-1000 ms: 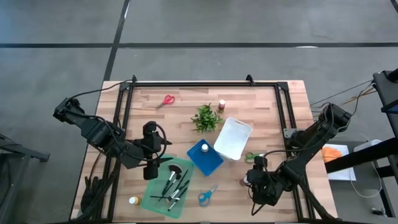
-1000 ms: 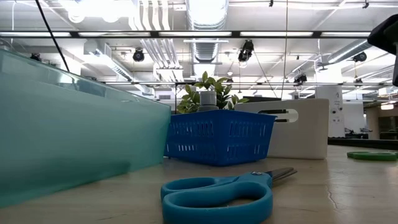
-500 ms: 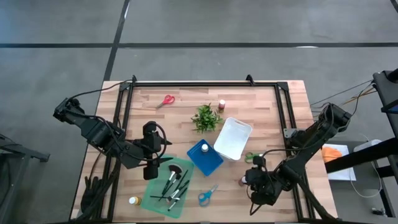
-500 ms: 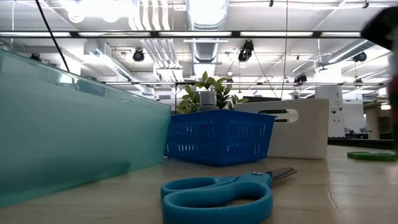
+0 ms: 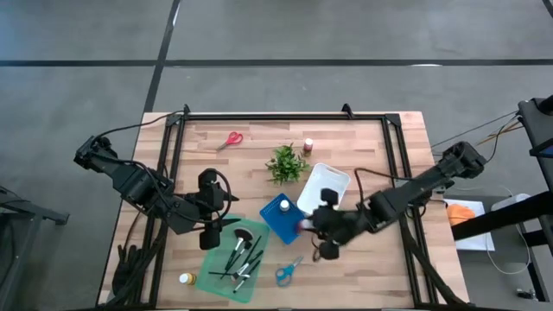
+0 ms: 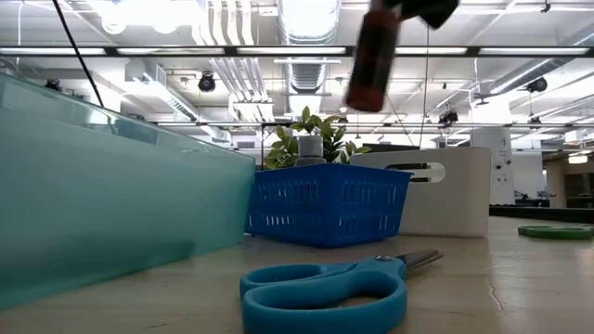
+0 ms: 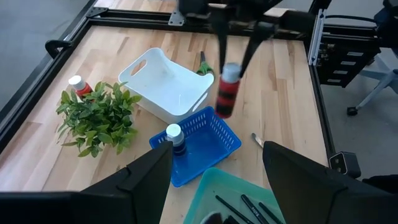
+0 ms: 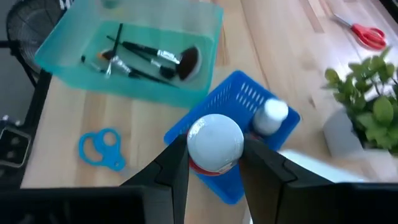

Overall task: Pick & Place Paint Supplies
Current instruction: Put the red paint bottle into the blue bin

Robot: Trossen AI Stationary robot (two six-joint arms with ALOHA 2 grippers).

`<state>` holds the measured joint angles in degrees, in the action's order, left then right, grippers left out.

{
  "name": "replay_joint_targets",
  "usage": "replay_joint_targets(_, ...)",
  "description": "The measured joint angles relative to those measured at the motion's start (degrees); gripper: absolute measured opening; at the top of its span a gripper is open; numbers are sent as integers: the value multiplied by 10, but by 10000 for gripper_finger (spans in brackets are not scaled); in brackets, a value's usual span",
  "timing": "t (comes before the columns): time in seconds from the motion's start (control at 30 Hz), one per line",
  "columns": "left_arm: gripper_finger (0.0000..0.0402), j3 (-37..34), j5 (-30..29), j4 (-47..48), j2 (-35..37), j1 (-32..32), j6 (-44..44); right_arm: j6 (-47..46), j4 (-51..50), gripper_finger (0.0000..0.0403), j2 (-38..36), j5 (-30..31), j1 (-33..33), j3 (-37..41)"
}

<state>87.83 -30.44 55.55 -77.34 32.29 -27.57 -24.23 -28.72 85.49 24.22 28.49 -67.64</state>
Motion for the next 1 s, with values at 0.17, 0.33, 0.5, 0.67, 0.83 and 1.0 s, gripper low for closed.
replay_joint_targets(0.17,258,0,0,0,0,0,-4,34,37,107,0,-28,-51,28)
replay_joint_targets(0.33,258,0,0,0,0,0,-4,63,75,107,0,-83,-85,59)
replay_joint_targets(0.5,258,0,0,0,0,0,-4,62,85,107,15,-107,-97,83)
replay_joint_targets(0.67,258,0,0,0,0,-1,-4,63,107,107,39,-113,-98,84)
replay_joint_targets(0.83,258,0,0,0,0,-1,-9,75,109,107,78,-114,-101,67)
replay_joint_targets(1.0,258,0,0,0,0,-1,-16,84,104,107,107,-114,-101,59)
